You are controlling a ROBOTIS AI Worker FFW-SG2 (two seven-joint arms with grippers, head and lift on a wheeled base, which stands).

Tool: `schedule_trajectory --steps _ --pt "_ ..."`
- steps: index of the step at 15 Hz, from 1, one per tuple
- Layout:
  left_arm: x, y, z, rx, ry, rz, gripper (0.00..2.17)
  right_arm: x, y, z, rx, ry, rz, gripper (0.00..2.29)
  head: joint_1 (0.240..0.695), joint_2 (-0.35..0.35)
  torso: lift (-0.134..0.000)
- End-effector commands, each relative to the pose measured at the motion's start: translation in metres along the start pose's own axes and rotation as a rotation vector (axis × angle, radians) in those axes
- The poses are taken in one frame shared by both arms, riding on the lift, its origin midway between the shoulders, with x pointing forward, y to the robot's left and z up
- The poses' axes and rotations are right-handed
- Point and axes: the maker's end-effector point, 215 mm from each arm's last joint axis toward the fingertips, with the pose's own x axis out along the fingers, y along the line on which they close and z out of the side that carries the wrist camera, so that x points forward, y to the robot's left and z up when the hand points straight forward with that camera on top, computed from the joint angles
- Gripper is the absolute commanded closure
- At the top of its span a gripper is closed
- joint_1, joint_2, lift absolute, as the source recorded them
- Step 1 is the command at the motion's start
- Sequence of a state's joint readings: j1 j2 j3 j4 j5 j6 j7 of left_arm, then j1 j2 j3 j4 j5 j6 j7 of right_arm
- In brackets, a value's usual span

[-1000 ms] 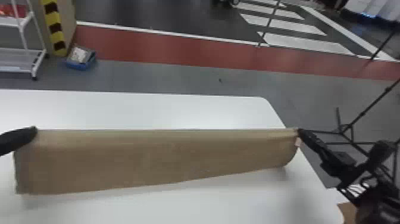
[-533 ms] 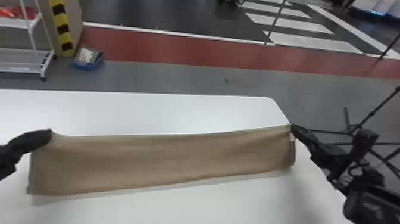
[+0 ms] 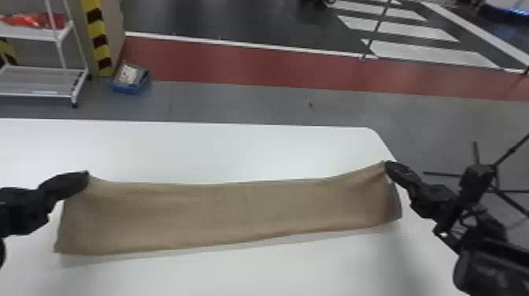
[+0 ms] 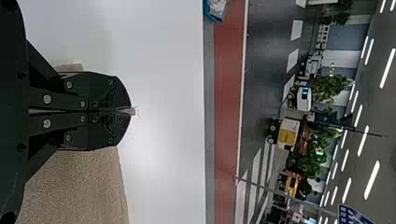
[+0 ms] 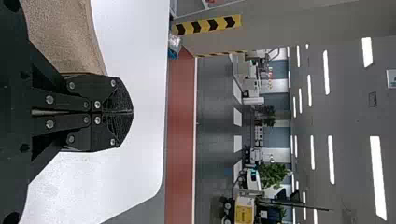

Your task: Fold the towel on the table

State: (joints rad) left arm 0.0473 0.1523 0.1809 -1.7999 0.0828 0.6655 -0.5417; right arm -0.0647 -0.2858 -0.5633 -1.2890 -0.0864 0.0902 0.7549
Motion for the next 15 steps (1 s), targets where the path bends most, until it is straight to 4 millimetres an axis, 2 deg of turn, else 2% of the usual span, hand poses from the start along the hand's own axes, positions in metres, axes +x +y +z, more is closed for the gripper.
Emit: schedule_trajectory --steps 1,2,3,4,6,9,12,15 --pt "0.004 -0.002 0.005 0.026 -0.022 0.005 0.59 0.002 0.0 0.002 -0.025 -0.014 -0.012 1.32 0.695 -0.244 -0.108" --pt "0.005 -0.002 0.008 0.032 -0.029 0.006 0.06 0.003 -0.001 0.004 -0.043 -0.025 -0.024 0.84 0.695 -0.244 -0.108" --pt "0.004 -0.001 0.012 0.037 -0.039 0.008 0.0 0.002 -0.003 0.006 -0.051 -0.033 -0.033 0.15 0.695 -0.245 -0.108" --pt "0.002 0.002 0.018 0.049 -0.063 0.016 0.01 0.001 -0.006 0.009 -0.06 -0.044 -0.045 0.0 0.695 -0.246 -0.108" --pt "-0.005 0.021 0.035 0.069 -0.114 0.075 0.01 -0.009 -0.019 0.019 -0.096 -0.084 -0.092 0.02 0.695 -0.245 -0.108" --pt "-0.018 0.036 0.037 0.035 -0.138 0.096 0.02 -0.031 -0.031 0.033 -0.11 -0.144 -0.136 0.06 0.695 -0.24 -0.108" --pt "-0.027 0.035 0.026 -0.025 -0.138 0.074 0.02 -0.051 -0.009 0.045 -0.126 -0.18 -0.094 0.06 0.695 -0.239 -0.108" --pt "-0.025 0.031 0.001 -0.081 -0.068 0.058 0.03 -0.058 0.036 0.049 -0.137 -0.194 -0.015 0.06 0.695 -0.223 -0.108"
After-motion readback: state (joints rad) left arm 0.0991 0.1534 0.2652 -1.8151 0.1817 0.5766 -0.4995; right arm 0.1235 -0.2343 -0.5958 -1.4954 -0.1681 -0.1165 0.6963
